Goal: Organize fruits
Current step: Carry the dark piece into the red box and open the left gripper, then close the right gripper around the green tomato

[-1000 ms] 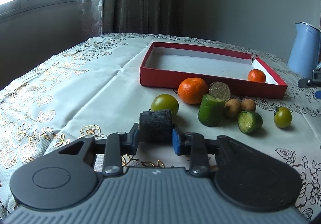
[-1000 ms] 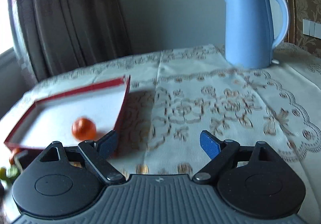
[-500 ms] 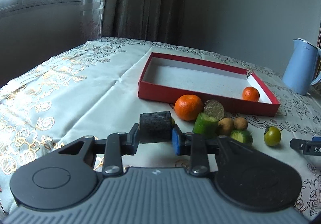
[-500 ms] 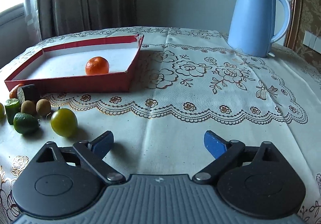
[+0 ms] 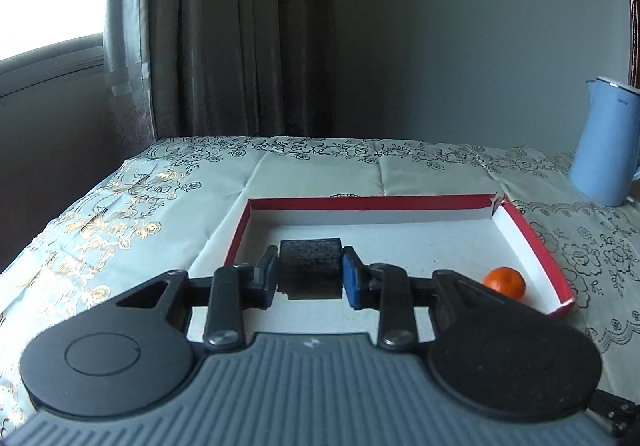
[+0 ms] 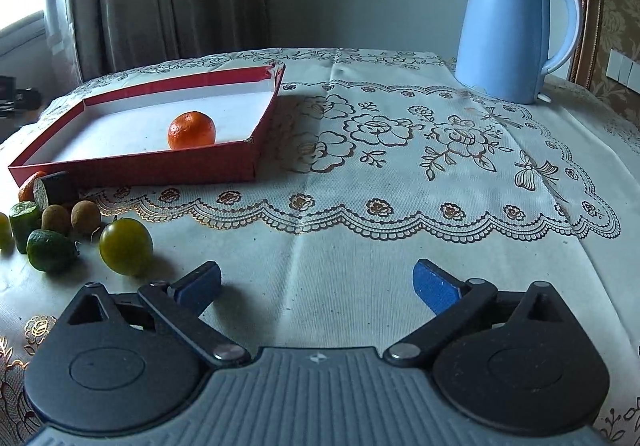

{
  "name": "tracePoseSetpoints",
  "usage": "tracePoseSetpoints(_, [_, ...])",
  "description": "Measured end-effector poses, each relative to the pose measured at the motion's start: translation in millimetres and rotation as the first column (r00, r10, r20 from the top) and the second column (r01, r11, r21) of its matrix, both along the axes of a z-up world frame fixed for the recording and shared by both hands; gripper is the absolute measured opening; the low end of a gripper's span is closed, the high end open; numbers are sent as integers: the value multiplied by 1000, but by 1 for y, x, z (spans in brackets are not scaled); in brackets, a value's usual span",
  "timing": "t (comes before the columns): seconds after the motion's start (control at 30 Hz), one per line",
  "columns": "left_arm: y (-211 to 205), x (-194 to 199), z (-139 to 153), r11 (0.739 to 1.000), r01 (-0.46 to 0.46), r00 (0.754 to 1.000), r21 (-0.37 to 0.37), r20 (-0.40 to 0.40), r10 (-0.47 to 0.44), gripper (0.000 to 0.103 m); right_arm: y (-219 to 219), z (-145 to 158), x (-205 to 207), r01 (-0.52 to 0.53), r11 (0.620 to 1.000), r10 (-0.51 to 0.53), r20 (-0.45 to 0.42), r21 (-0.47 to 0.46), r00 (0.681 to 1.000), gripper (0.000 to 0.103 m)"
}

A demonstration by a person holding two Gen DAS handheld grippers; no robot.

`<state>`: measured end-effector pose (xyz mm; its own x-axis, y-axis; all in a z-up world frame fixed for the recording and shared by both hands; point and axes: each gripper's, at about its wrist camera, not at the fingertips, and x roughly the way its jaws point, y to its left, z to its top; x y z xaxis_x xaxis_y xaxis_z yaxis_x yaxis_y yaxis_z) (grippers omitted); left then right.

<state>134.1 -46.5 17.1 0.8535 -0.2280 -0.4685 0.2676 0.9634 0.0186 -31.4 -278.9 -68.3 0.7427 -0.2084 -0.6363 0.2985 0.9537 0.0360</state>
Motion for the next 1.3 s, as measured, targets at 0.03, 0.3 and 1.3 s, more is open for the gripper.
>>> tracePoseSetpoints(0.03, [-3,10,-3,1000,4,1000,-2,-16,-4,30,-1,0,0,1,1000,-1,4,5,1000,103])
tracePoseSetpoints(0.3, [-8,50,-34,999,-30,993,28,-111,33,30,-6,1,-2,5,999,-7,32,48,999,103])
tracePoseSetpoints(1.3, [68,-127,-54,998,-54,994,33,-92,56,96,-9,1,-4,6,998,-9,43,64,999,103])
